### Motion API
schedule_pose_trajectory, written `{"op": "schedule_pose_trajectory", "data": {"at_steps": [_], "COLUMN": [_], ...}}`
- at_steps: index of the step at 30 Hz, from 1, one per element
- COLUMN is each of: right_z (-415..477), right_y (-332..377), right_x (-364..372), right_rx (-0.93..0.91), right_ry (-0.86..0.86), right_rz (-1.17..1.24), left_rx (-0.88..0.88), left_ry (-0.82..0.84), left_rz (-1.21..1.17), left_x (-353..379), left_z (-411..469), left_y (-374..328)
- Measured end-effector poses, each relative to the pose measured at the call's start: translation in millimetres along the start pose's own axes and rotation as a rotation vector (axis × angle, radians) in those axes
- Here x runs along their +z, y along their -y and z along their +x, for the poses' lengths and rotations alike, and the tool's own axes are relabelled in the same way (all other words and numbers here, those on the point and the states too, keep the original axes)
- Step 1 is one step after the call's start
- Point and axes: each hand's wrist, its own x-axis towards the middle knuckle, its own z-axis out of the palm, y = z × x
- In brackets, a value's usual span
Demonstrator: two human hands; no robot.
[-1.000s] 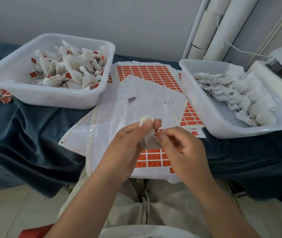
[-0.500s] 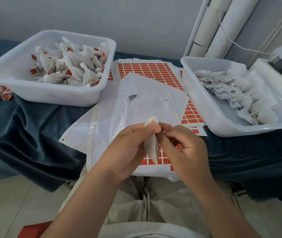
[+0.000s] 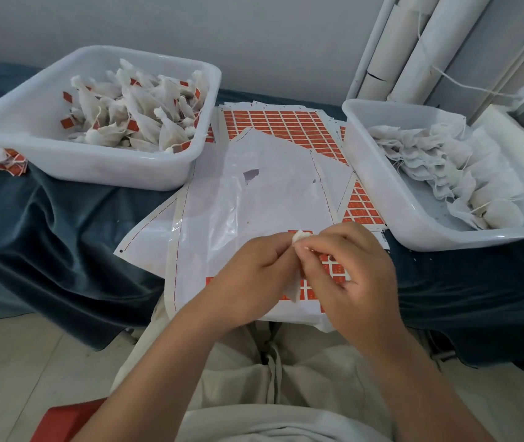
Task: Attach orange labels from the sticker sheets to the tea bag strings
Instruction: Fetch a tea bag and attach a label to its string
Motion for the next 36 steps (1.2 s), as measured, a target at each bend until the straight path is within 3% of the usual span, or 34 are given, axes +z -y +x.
{"op": "schedule_pose_trajectory", "data": {"at_steps": [4, 10, 13, 16, 18, 25, 32, 36], "right_z": [10, 10, 7, 5, 6, 8, 12, 11], "right_y": [5, -2, -7, -8, -4, 1, -12, -9], "right_x": [-13, -15, -12, -10, -11, -14, -21, -19], "right_rx": [0.429, 0.648, 0.848, 0.919, 0.842, 0.200, -0.156, -0.103], "right_ry": [0.230, 0.356, 0.339, 0.261, 0.204, 0.059, 0.101, 0.059], "right_rz": [0.350, 0.473, 0.661, 0.685, 0.603, 0.213, -0.121, -0.119], "left_rx": [0.006, 0.060, 0.068, 0.032, 0.019, 0.001, -0.097, -0.148], "left_ry": [0.109, 0.298, 0.282, 0.249, 0.261, 0.306, 0.202, 0.186], "left_rz": [0.095, 0.222, 0.086, -0.150, -0.282, -0.661, -0.445, -0.430], "left_x": [-4, -4, -4, -7, -8, -4, -7, -4], "left_z": [-2, -3, -1, 0, 1, 7, 11, 9], "left_y": [5, 9, 11, 15, 15, 13, 22, 19]}}
